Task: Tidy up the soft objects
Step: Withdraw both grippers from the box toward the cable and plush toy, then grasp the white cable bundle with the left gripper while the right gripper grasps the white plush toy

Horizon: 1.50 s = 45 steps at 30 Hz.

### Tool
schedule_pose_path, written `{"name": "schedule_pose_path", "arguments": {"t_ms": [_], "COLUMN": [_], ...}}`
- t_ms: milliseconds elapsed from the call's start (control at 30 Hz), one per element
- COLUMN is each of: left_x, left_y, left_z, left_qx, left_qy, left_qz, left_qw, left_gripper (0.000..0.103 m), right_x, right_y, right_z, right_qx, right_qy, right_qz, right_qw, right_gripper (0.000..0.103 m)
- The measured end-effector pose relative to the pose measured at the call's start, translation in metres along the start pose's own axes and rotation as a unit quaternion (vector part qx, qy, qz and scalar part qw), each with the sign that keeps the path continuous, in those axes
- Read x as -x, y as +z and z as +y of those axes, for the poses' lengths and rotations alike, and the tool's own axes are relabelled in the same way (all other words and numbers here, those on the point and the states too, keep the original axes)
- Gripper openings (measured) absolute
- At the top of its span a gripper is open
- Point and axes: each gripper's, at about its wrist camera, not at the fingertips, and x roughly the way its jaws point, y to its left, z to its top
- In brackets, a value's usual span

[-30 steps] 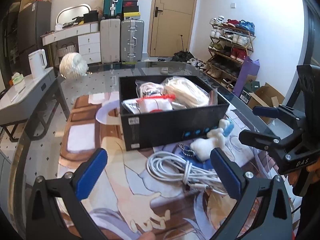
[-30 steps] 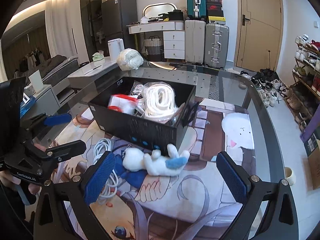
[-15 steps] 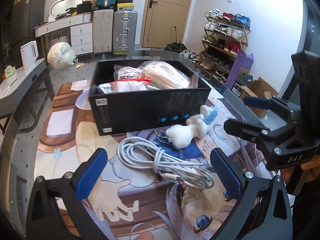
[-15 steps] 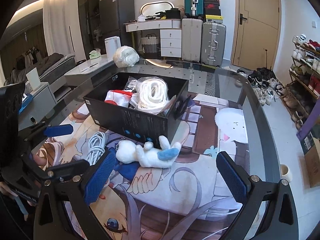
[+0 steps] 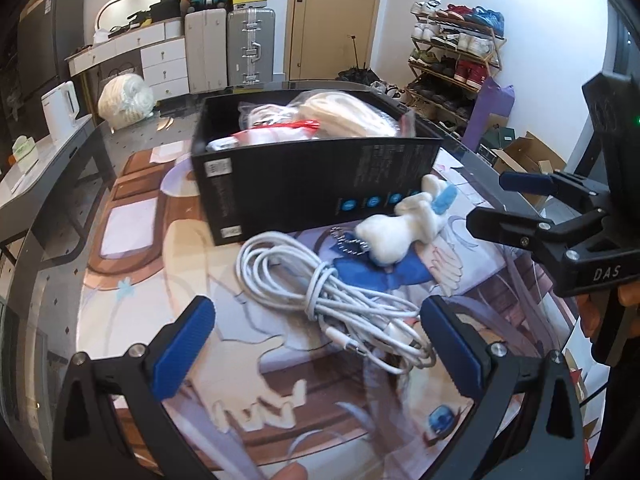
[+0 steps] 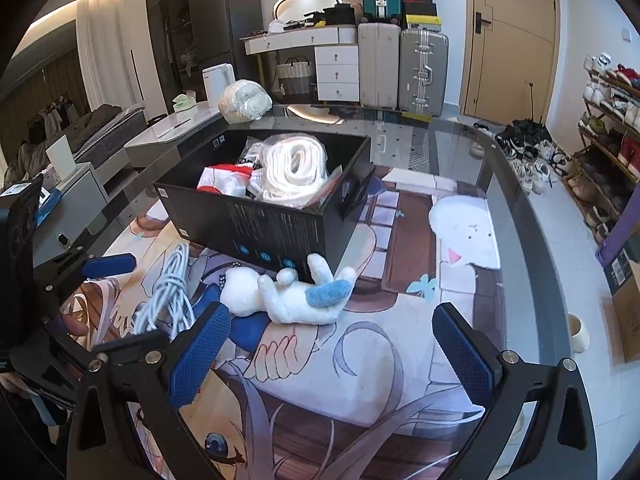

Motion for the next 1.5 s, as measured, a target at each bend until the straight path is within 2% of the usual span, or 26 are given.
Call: {"name": "schedule_pose_path", "arguments": {"t_ms": [300,600,900,967,1033,1100,1133,1300,1367,1433,1500], "left_x": [0.007,-0.001,-0.026,-0.027,-0.028,-0.028,-0.027,-0.023,-0.022,-0.021,-0.02], "left_y": [-0.004,0.01,0.017,0.017,0.016,0.015,0.015,0.013,0.012,0.012,0.011], "left_z": [0.025,0.03,0.035,0.032,0.03,0.028,0.028,0.03,0.03,0.031,0.031], "left_qx": [0.031,0.066,0.083,0.072,0.056,0.044,0.039,0.031,0.028,0.027,0.025], "left_qy": [-0.018,-0.047,-0.032,-0.025,-0.013,0.0,0.003,-0.004,-0.002,-0.009,-0.012], "left_qz": [-0.004,-0.003,0.034,0.035,0.037,0.037,0.036,0.026,0.023,0.019,0.017], "left_qw": [0.9994,0.9967,0.9954,0.9964,0.9976,0.9984,0.9986,0.9992,0.9993,0.9994,0.9995], "left_gripper": [0.103,0.103,0.102,0.101,0.098,0.089,0.088,0.061,0.058,0.048,0.044], "right_x": [-0.025,-0.051,-0.071,-0.075,-0.078,-0.083,-0.084,-0.089,-0.092,-0.093,-0.094], "right_y": [-0.005,0.002,0.016,0.017,0.018,0.018,0.018,0.016,0.017,0.018,0.018], "right_z": [0.0,0.004,0.019,0.024,0.029,0.032,0.035,0.045,0.05,0.052,0.052], "right_qx": [-0.012,-0.014,0.009,0.013,0.016,0.019,0.022,0.042,0.05,0.049,0.045], "right_qy": [0.016,0.035,0.058,0.058,0.053,0.046,0.04,0.02,0.011,0.012,0.011], "right_qz": [0.029,0.057,0.076,0.08,0.082,0.087,0.086,0.093,0.095,0.095,0.094], "right_qw": [0.999,0.998,0.995,0.995,0.995,0.995,0.995,0.995,0.994,0.994,0.994], "right_gripper": [0.103,0.103,0.103,0.103,0.103,0.103,0.103,0.103,0.103,0.102,0.102]}}
